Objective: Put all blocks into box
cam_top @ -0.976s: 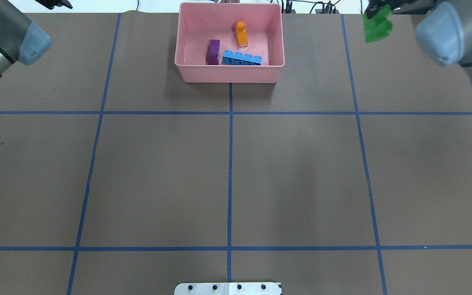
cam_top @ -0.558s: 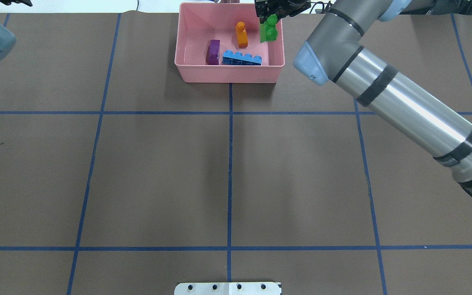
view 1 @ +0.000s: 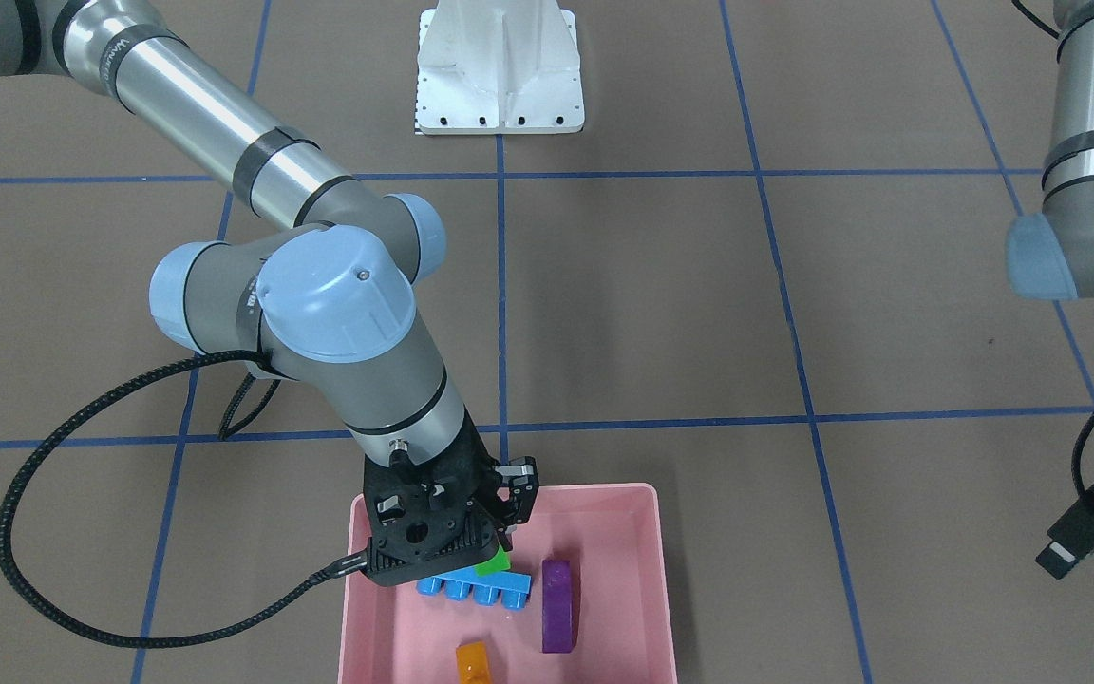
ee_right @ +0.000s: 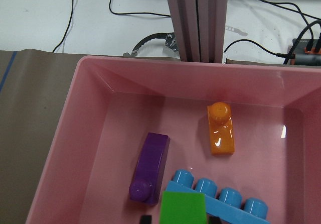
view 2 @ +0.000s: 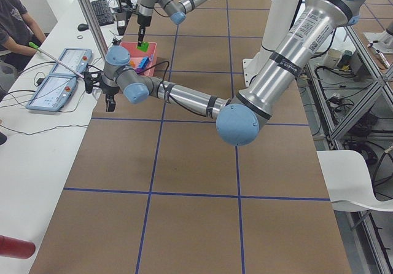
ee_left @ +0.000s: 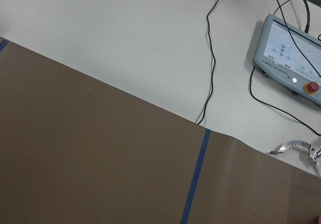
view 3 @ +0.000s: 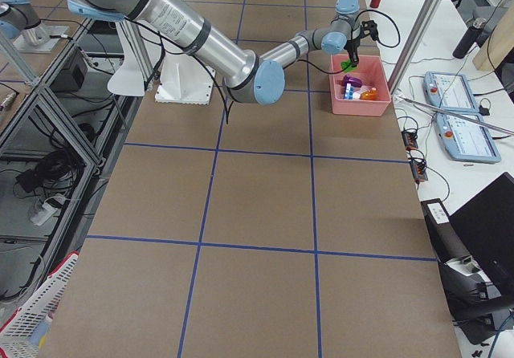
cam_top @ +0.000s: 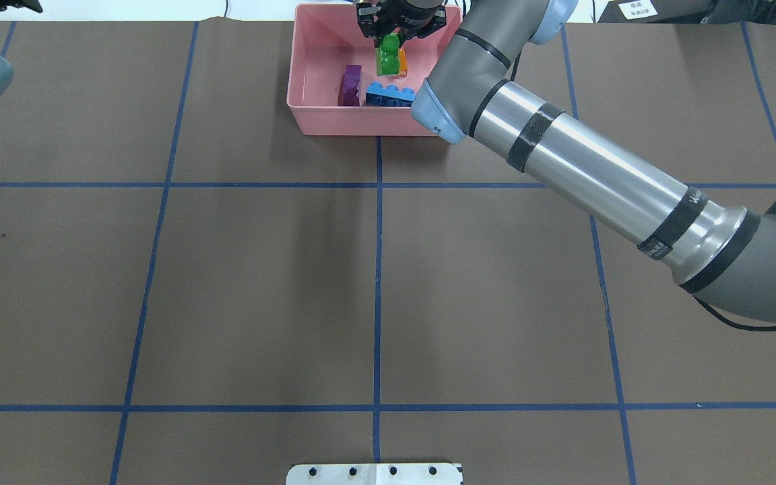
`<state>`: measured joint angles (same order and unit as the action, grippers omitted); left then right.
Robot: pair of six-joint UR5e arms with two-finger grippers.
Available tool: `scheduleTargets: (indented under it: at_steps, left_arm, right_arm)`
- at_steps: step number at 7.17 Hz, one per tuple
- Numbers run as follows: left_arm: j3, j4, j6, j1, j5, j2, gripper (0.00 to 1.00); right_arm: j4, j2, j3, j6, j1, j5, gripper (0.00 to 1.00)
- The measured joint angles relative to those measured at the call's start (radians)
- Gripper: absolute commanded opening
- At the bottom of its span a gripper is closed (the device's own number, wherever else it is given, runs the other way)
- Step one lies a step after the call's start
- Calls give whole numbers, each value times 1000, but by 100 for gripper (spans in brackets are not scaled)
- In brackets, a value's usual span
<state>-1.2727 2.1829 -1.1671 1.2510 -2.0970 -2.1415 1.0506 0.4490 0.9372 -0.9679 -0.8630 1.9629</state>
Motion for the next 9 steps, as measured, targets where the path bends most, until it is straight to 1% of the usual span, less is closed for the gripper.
scheduleTargets:
  at_steps: [1,2,3,4,5,6,7,8,9]
  left_arm:
    - [-26,0,0,-1,-1,30,100]
    - [-37,-1,0,-1,-5,46,100]
    - [-44,-3,30,5,-21,62,100]
    - [-55,-5,135,30,-46,100,100]
    - [-65,-8,309,77,-64,160,100]
    - [-71,-29,499,125,-71,214,100]
    - [-77,-88,706,183,-72,253,100]
    - [-93,-165,900,244,-72,282,100]
    - [-141,-253,1043,293,-71,324,100]
  right_arm:
    - [14,-3,3,-8,-7,5,100]
    - [65,-2,24,-1,-29,29,100]
    - [172,6,75,47,-71,84,100]
    - [336,36,168,156,-126,146,100]
    - [545,106,312,315,-185,183,100]
    - [743,210,470,494,-246,194,100]
    - [879,336,600,678,-317,196,100]
    - [935,458,673,817,-386,200,100]
    - [951,554,702,895,-436,207,100]
